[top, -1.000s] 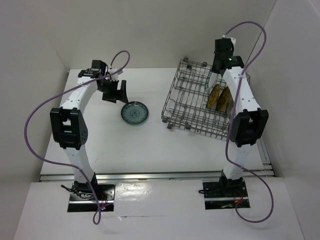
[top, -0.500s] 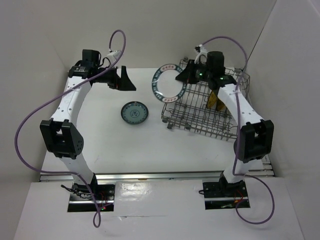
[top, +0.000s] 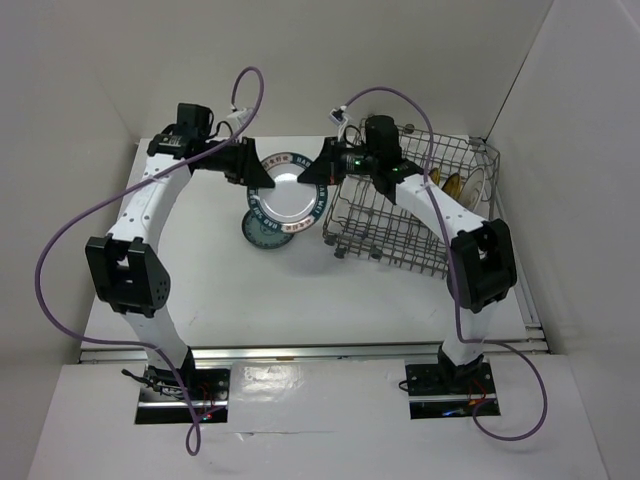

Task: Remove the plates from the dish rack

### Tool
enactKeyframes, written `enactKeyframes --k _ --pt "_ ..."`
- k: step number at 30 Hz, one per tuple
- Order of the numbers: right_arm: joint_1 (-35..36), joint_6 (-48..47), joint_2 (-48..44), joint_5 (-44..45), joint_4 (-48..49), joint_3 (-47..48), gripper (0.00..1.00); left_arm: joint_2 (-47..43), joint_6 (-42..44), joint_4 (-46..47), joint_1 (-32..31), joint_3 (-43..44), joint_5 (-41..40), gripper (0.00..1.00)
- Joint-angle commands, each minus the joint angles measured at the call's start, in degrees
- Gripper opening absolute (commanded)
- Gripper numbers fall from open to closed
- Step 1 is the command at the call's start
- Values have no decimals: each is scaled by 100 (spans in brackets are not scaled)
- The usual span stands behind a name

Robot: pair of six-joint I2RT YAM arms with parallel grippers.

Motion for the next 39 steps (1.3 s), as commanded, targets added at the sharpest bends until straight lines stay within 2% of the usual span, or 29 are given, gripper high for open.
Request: enactKeyframes --k 1,2,4,6,8,9,10,15,16,20,24,29,36,39 --pt "60 371 32 -536 897 28 0 33 366 -389 -4 -3 341 32" --pt "60 371 93 -536 810 89 0 34 419 -521 -4 50 403 3" --pt "60 257 146 -466 643 185 0 104 490 -786 -4 112 509 0" --pt "60 39 146 -325 204 378 43 104 490 -847 118 43 570 0" --pt "8 -147 146 -72 -417 545 62 26 490 -848 320 -36 509 0" --pt "7 -356 146 61 -621 712 75 -45 412 -848 417 -133 439 0" --pt "-71 -437 146 236 -815 765 81 -98 341 -848 522 -203 351 0" --pt "-809 -490 -363 1361 -1703 819 86 -432 95 -497 1550 -932 298 0" --pt "-923 -412 -433 1894 -2105 819 87 -493 -62 -322 1743 -1055 211 0" --pt "-1346 -656 -644 3143 -2924 951 87 -555 -458 346 2561 -1846 -440 0" --pt "-1731 -780 -855 3507 -3471 855 88 -398 -670 970 3325 -2584 -309 0" --pt "-2190 -631 -1084 3875 -3576 406 90 -37 -802 1445 3547 -2779 -641 0" --pt "-2190 -886 -610 5781 -4332 633 90 436 -802 1824 3661 -3025 -1152 0" --pt "-2190 -1000 -443 5933 -4385 634 91 666 -740 1762 3661 -2956 -1083 0"
